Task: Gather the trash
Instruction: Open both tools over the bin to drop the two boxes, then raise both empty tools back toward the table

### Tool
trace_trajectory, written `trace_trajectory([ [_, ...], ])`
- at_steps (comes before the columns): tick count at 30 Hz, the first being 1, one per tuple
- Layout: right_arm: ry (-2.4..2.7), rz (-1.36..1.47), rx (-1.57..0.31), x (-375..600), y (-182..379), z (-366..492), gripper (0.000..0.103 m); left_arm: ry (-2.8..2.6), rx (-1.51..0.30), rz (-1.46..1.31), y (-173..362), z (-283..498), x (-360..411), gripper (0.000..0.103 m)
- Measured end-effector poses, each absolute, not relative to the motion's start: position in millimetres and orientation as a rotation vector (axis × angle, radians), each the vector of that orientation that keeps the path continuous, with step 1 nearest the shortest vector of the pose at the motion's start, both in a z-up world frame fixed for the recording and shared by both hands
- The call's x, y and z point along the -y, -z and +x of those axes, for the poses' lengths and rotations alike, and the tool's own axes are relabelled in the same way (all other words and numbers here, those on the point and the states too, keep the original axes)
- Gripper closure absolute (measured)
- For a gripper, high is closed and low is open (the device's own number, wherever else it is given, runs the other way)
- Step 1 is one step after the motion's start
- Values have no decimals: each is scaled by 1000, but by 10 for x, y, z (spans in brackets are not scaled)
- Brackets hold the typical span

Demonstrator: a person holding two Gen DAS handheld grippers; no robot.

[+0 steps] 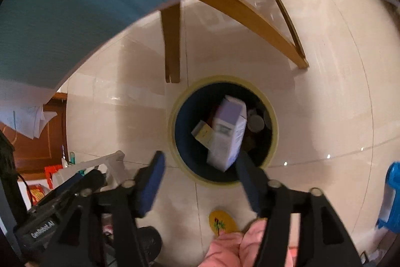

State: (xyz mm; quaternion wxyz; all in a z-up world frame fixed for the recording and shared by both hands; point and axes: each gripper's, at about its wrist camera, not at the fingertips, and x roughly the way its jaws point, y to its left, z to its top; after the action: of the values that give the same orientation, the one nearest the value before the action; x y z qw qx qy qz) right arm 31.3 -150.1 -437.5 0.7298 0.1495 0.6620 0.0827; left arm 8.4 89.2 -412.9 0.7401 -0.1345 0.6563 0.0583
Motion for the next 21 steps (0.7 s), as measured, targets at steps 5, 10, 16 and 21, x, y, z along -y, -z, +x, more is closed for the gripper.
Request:
trace_trajectory([
  [5,-200,269,-1454,1368,4310,286,36,-193,-1412,-356,3992,-8,-1091,12],
  [10,-219,250,-1434,1347,4073,235,36,-230,-1365,-389,3660,-108,-1180,12],
  [16,-253,235,-1383,1337,3537,120,36,-228,-1304,-383,3103,-203,-1219,12],
  [21,-302,205,-1312,1310,2927,-2,36,-199,-1250,-349,2499,-265,-1172,12],
])
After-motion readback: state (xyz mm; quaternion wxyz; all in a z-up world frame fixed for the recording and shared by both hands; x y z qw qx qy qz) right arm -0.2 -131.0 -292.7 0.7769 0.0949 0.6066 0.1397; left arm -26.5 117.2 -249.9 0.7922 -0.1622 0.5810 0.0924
